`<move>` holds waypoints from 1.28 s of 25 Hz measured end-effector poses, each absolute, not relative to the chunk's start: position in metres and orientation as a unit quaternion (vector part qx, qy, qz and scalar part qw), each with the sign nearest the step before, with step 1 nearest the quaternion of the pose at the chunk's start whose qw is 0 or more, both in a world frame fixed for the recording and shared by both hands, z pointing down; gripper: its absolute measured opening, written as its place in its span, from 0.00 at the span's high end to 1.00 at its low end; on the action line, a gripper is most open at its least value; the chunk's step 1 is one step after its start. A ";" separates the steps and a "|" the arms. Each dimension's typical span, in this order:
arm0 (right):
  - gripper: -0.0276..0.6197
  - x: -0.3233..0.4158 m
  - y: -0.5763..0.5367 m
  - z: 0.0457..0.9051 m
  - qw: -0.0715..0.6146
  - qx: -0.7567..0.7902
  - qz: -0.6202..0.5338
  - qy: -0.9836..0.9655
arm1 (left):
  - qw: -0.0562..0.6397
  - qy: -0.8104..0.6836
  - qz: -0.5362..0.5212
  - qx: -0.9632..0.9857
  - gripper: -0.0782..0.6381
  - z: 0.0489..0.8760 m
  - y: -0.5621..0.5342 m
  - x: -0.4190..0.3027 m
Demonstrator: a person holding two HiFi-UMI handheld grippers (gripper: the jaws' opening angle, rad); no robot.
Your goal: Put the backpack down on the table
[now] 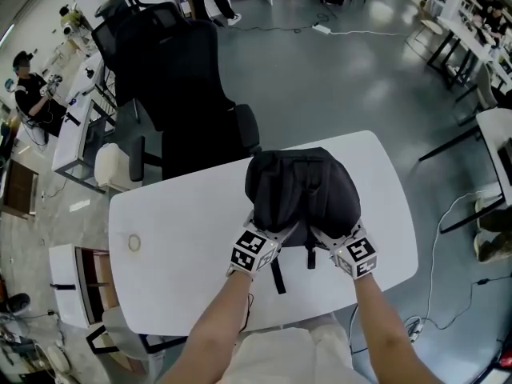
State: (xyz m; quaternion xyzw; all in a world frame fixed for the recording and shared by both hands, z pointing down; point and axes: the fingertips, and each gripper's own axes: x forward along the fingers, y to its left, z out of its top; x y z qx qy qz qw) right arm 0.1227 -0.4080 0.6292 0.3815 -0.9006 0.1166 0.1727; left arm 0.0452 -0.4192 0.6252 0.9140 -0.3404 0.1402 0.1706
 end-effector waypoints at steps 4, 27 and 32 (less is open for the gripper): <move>0.46 0.129 -0.404 0.623 0.166 0.393 0.117 -0.897 | 0.162 -0.348 0.138 0.913 0.50 0.620 -0.413 0.039; 0.46 0.170 -0.361 0.587 0.147 0.473 0.112 -0.861 | 0.152 -0.415 0.121 0.889 0.48 0.587 -0.369 -0.012; 0.46 0.180 -0.349 0.570 0.129 0.498 0.112 -0.850 | 0.148 -0.432 0.103 0.884 0.49 0.573 -0.361 -0.025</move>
